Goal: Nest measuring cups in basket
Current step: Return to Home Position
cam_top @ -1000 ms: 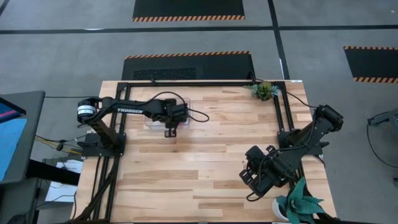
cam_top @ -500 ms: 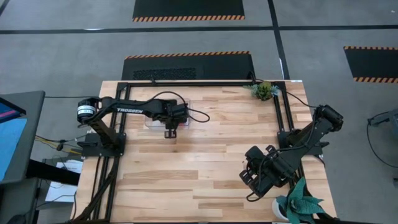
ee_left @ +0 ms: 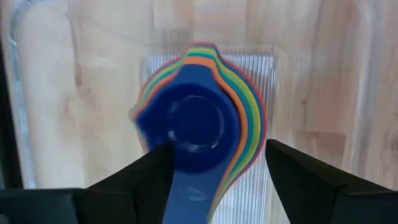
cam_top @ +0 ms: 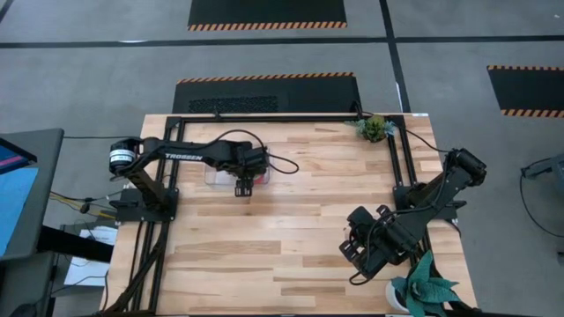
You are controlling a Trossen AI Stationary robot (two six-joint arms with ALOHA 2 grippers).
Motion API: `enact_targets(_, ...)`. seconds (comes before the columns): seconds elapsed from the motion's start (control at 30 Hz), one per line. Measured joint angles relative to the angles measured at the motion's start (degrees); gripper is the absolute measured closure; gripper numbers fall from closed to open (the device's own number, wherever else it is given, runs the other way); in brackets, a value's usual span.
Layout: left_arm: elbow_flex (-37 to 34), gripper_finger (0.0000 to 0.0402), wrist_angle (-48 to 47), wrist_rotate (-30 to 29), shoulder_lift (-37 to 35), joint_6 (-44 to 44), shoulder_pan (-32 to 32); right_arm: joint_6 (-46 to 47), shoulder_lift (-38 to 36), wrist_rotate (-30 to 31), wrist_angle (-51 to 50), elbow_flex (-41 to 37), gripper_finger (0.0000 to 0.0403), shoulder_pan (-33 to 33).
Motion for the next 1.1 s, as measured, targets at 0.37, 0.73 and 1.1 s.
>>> enact_targets(0.37, 10.36, 0.0158, -13.82, -5.82, 0.0, -5.01, -1.27, -2.39, 0.0, 0.32, -0.57, 0.0, 0.0372, -0.01)
enact_targets(0.73, 25.71, 0.0159, -42.8, -0.95, -0.04, -32.93, -3.37, -2.44, 0.0, -4.98, 10.88, 0.0, 0.0371, 0.42)
enact_targets(1.1, 12.45, 0.0159, -22.26, 6.96, -24.36, -28.38, -11.45, -41.94, -10.62, 21.6, 23.51, -1.82, 0.037, 4.94)
